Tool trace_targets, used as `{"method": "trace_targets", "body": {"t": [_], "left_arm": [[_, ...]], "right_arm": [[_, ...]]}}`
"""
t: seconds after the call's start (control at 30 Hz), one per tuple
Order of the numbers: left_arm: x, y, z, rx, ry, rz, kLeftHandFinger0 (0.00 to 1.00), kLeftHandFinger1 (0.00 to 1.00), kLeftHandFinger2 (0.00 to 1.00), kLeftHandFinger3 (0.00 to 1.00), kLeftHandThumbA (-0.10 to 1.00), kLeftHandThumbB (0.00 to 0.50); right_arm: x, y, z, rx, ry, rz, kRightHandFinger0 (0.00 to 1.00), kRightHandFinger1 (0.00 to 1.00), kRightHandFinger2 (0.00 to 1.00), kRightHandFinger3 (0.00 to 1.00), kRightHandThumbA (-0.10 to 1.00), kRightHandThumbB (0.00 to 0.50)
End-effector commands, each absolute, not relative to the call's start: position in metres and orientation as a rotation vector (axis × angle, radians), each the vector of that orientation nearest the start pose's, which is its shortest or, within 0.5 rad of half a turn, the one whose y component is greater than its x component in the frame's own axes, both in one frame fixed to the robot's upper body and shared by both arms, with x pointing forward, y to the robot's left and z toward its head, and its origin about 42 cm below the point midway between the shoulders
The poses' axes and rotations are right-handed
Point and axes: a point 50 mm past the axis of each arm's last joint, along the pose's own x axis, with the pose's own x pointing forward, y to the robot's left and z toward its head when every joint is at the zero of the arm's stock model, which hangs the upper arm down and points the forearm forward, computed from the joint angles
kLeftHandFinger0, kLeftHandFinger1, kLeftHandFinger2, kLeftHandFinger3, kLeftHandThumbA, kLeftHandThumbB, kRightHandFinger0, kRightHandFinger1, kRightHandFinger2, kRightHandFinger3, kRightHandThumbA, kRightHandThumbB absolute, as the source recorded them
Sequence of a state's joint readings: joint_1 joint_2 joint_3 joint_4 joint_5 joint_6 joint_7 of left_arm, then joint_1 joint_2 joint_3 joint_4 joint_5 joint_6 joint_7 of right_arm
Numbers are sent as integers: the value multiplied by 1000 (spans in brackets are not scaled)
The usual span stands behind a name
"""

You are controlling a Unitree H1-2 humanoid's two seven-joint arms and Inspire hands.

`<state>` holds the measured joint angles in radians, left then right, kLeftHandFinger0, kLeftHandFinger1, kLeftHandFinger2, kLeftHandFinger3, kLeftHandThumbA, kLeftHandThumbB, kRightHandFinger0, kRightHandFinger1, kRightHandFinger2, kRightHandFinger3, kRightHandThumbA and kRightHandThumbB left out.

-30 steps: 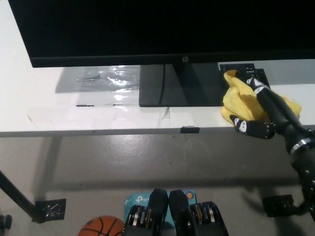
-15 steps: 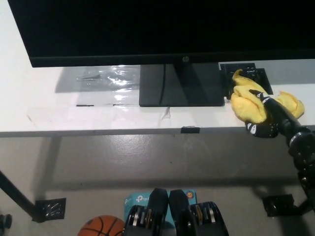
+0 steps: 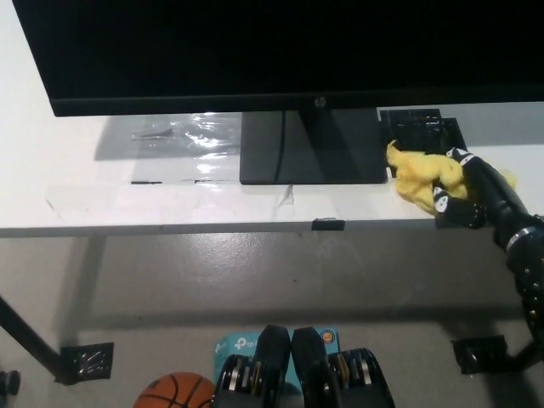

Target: The robot uses its right hand to pick up the cloth kept in the middle of the desk and use it to wipe the monitor in the middle of the desk by swiping its screen twice

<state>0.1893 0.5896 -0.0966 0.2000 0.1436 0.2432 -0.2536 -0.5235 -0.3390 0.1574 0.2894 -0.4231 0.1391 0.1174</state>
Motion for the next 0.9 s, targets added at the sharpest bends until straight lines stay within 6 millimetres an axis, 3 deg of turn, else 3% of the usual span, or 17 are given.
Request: {"method": "trace_targets", "body": {"t": [0.0, 0.07, 0.1, 0.27, 0.3, 0.47, 0.63, 0.77, 0.8, 0.87], "left_arm": [[184, 423, 33, 656, 702, -217, 645, 659, 842, 1000, 605, 73], [184, 423, 33, 660, 698, -217, 621, 638, 831, 1000, 628, 76], [182, 422, 32, 665, 703, -225, 659, 671, 841, 1000, 693, 85], [181, 423, 32, 669, 702, -225, 638, 628, 826, 1000, 808, 117], [181, 424, 30, 671, 701, -226, 653, 640, 832, 1000, 827, 122], [181, 422, 32, 670, 696, -230, 641, 626, 822, 1000, 803, 104], [180, 424, 31, 657, 701, -226, 650, 631, 822, 1000, 786, 122], [176, 422, 29, 666, 707, -232, 643, 630, 813, 1000, 796, 130], [176, 424, 29, 665, 709, -228, 643, 627, 805, 1000, 790, 136], [176, 423, 31, 671, 708, -228, 645, 629, 807, 1000, 782, 134]], "right_arm": [[446, -248, 233, -772, -277, 102, 124, 376, 487, 731, -5, 0], [445, -246, 233, -765, -285, 102, 116, 365, 483, 714, -33, 0], [442, -243, 232, -751, -282, 106, 84, 340, 462, 701, -97, 0], [439, -240, 225, -729, -262, 91, 44, 302, 446, 701, -100, 0], [438, -240, 223, -720, -252, 80, 70, 331, 487, 709, -100, 0], [435, -243, 217, -698, -251, 57, 127, 386, 530, 740, -100, 0], [427, -242, 210, -498, -239, -65, 142, 390, 493, 737, -100, 0], [412, -233, 213, -144, -171, -247, 4, 210, 297, 674, -100, 9], [408, -226, 225, 22, -178, -332, 0, 145, 234, 624, -100, 0], [405, -222, 241, 205, -210, -379, 0, 107, 238, 660, -100, 0]]}}
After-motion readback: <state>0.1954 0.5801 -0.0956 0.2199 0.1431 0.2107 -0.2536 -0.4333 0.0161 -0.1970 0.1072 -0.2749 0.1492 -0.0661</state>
